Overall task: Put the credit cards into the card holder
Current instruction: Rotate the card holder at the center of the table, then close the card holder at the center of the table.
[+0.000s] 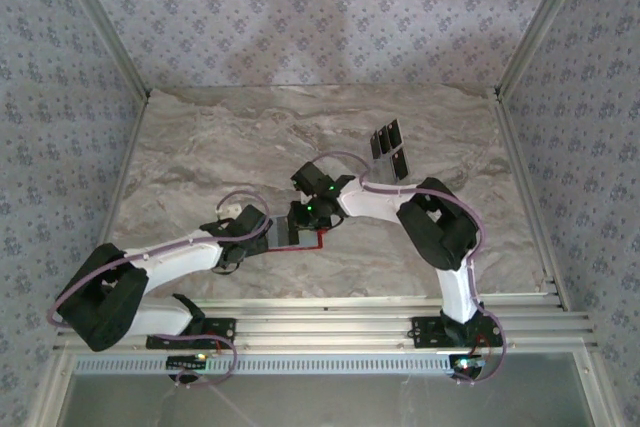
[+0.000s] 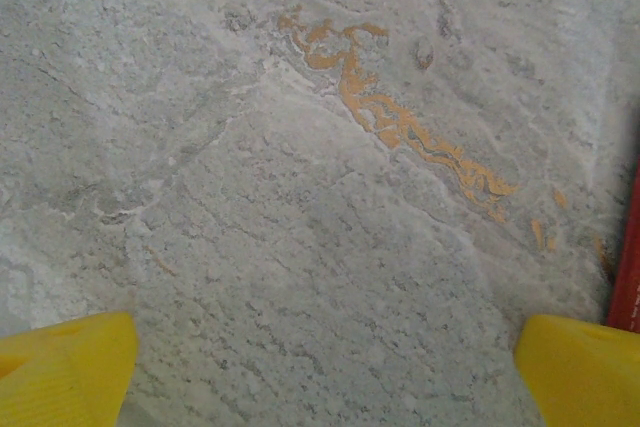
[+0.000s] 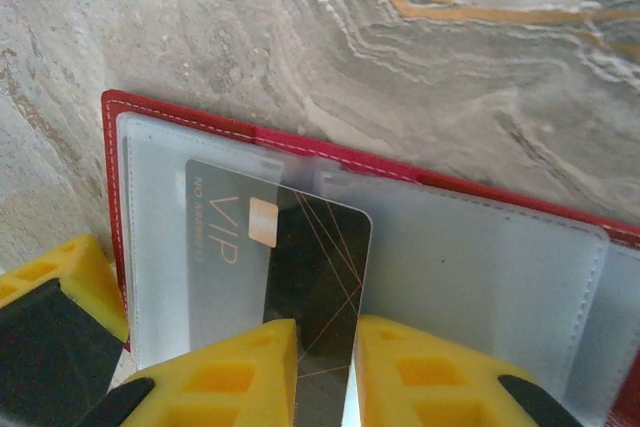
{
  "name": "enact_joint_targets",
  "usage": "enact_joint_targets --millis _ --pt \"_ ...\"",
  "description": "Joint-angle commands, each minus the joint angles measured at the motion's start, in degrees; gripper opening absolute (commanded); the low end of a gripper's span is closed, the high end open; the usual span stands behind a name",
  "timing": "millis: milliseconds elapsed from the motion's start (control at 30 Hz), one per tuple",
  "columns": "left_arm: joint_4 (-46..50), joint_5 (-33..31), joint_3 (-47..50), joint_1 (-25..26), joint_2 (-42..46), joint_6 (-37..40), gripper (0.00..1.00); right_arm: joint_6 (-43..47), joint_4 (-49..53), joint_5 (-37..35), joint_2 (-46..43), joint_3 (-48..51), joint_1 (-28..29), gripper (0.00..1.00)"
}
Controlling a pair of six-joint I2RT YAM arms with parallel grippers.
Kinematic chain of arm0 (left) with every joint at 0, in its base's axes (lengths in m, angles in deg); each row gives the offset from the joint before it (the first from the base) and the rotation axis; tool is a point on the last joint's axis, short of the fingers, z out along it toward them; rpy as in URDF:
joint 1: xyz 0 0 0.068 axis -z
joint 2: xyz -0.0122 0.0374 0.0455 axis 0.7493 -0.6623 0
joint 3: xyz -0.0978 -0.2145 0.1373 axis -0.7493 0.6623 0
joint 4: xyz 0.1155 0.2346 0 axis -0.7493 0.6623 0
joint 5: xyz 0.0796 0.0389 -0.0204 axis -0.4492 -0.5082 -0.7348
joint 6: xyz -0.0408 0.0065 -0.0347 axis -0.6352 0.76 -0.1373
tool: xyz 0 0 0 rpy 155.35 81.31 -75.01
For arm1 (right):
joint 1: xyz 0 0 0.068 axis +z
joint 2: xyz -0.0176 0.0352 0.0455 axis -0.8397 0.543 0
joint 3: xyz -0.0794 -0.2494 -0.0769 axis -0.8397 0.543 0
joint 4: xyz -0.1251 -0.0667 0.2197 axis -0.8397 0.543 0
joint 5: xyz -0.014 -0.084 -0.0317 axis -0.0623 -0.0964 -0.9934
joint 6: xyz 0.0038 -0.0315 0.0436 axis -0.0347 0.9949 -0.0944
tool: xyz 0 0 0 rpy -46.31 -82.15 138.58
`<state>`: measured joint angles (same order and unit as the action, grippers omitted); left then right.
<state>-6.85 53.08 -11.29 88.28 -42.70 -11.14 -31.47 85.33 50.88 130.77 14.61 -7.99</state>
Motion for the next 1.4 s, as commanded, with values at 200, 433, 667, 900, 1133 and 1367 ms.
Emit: enact_joint_targets --millis 200,433,667,900,1133,1367 --pt "-1.9 2.2 0.9 -0.1 -2.5 -0.2 1.0 -0.2 1.3 2.8 2.8 -4.2 1.8 0.23" --pt "-2.0 2.2 0.9 0.2 -2.8 -0.5 1.0 0.5 2.2 5.5 4.1 -7.1 2.9 0.23" --pt "-1.5 2.3 0.8 0.4 -2.6 -0.8 1.0 1.5 2.4 7.5 4.2 -8.0 2.9 0.28" --pt "0.6 1.6 0.4 0.3 -0.3 -1.0 1.0 1.2 -0.6 6.2 -1.1 -1.1 0.5 0.53" --pt "5.3 -0.9 -0.6 -0.3 5.2 -1.1 1.0 0.6 -3.2 6.2 -2.7 5.3 -1.6 0.53" --pt "6.4 -0.6 -1.0 -1.5 6.3 -0.4 1.0 1.4 -4.3 6.1 -5.2 7.9 -2.5 0.53"
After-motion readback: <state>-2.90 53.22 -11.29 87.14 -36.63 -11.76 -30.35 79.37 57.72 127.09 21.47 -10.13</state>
